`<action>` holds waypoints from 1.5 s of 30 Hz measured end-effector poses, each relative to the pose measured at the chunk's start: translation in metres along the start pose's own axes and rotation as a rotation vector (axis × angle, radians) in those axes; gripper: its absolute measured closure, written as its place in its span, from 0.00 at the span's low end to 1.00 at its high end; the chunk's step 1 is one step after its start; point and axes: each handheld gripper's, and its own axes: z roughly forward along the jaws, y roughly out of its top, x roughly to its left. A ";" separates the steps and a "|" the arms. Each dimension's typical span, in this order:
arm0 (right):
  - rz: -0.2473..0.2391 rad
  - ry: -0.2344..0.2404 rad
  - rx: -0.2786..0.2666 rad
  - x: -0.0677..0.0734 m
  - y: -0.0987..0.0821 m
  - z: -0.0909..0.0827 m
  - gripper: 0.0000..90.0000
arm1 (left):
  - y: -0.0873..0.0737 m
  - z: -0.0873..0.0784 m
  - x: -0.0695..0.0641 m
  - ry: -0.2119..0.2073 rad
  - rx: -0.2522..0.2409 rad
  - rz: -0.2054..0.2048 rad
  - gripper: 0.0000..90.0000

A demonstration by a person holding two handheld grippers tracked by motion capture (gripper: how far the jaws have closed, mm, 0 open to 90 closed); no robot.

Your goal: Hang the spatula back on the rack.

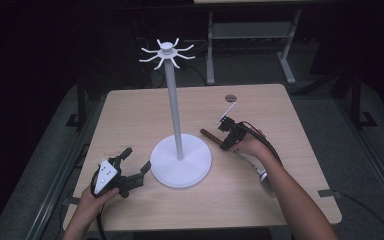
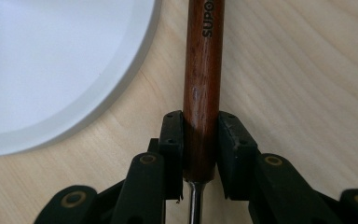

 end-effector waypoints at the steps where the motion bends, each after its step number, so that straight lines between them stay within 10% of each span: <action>1: 0.001 -0.002 -0.005 0.000 0.000 -0.002 0.81 | 0.000 0.000 0.000 0.000 0.000 0.001 0.14; 45: 0.009 0.007 -0.643 0.018 -0.051 -0.129 0.81 | 0.000 0.000 0.000 -0.002 0.002 0.000 0.14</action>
